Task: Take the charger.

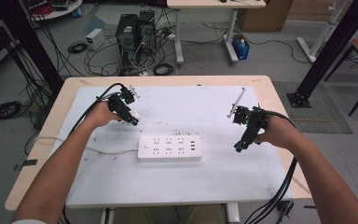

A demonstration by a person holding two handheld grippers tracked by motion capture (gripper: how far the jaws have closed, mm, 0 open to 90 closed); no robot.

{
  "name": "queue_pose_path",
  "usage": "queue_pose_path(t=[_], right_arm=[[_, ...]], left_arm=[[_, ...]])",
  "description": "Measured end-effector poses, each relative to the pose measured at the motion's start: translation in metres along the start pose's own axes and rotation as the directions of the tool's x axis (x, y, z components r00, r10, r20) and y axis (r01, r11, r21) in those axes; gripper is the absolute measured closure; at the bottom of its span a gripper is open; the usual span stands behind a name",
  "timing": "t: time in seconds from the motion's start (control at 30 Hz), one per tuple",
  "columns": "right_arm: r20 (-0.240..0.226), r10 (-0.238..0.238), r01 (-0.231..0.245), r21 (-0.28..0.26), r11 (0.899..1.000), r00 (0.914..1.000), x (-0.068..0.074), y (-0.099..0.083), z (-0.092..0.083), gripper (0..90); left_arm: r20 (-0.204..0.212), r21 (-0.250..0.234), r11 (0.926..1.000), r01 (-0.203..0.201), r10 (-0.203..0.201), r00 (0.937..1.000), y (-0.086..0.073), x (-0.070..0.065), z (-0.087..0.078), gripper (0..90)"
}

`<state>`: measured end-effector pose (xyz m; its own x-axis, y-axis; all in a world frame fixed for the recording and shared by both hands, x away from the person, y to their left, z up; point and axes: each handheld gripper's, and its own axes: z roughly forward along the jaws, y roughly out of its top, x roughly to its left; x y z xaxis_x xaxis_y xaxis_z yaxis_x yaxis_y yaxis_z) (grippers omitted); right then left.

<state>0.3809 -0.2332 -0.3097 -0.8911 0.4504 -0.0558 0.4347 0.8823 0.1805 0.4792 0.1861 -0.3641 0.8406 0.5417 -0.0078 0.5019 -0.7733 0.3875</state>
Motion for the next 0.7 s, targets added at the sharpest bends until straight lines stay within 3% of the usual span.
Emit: queue_pose_path(t=[0.1,0.17,0.2,0.23,0.33,0.5,0.63,0.7], right_arm=[[0.018,0.009,-0.009,-0.005,1.000,0.9998,0.003,-0.001,-0.001,1.7],[0.018,0.010,-0.010,-0.005,1.000,0.9998,0.004,-0.001,-0.001,1.7],[0.021,0.009,-0.009,-0.001,1.000,0.9997,0.006,-0.001,-0.001,1.7],[0.020,0.001,-0.001,-0.006,1.000,0.9998,0.007,-0.001,0.000,1.7],[0.025,-0.002,0.002,-0.004,1.000,0.9997,0.010,0.000,-0.001,1.7],[0.031,-0.016,0.017,-0.016,1.000,0.9994,0.014,0.000,-0.003,1.7],[0.039,-0.028,0.029,-0.026,0.999,0.9988,0.020,-0.003,-0.006,1.7],[0.039,-0.031,0.032,-0.036,0.999,0.9988,0.024,-0.006,-0.007,1.7]], left_arm=[[0.009,-0.015,0.9997,-0.019,0.019,0.9998,-0.003,-0.010,-0.021,42.5],[0.017,-0.024,0.9993,-0.029,0.029,0.9994,-0.004,-0.013,-0.027,42.5],[0.026,-0.042,0.9978,-0.052,0.053,0.9983,-0.005,-0.022,-0.038,42.5],[0.026,-0.042,0.9978,-0.052,0.053,0.9983,-0.005,-0.022,-0.038,42.5],[0.016,-0.064,0.9949,-0.078,0.079,0.9967,-0.008,-0.039,-0.061,42.5],[0.009,-0.059,0.9940,-0.092,0.092,0.9957,-0.012,-0.053,-0.078,42.5],[0.027,-0.074,0.9929,-0.093,0.095,0.9951,-0.016,-0.067,-0.090,42.5],[0.027,-0.091,0.9910,-0.098,0.101,0.9945,-0.018,-0.080,-0.100,42.5]])
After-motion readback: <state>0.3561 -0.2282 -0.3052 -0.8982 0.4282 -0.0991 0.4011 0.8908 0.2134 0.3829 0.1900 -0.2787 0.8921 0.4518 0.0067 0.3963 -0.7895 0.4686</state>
